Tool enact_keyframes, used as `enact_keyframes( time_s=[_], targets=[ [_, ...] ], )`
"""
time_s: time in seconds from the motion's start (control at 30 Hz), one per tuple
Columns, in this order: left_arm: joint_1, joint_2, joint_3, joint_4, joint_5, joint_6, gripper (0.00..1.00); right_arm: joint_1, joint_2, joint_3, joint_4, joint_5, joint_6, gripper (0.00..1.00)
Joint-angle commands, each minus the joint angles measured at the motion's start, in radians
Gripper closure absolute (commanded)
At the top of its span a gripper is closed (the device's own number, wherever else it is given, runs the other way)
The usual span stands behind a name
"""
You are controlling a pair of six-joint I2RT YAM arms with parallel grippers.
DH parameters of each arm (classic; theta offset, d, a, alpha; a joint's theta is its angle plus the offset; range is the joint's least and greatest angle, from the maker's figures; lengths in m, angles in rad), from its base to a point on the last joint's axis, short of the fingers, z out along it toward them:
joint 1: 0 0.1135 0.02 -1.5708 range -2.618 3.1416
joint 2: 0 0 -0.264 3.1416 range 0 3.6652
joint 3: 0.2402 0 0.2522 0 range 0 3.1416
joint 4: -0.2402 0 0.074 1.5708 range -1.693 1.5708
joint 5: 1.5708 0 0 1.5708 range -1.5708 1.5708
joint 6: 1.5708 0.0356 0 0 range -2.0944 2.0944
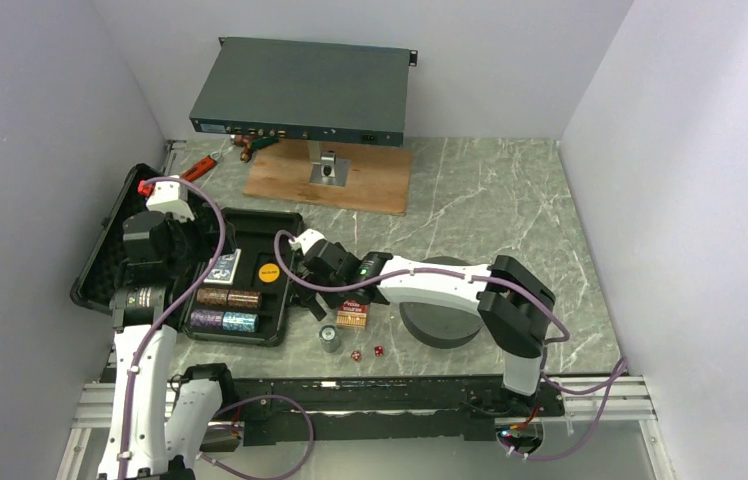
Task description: Pack up texas hold em set
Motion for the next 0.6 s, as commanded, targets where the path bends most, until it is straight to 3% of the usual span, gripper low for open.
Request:
enact_keyframes(
  time_s=[0.0,0.57],
  targets=[
    [-0.003,-0.003,0.017,0.007,-0.009,-0.01,0.03,0.003,0.03,0.07,-0.02,-0.012,-0.048,0.09],
    [-0.002,0.005,0.02,0.004,-0.007,-0.005,0.05,-0.006,0.108,0.122,-0.037,0.052,-0.045,0.24]
  ],
)
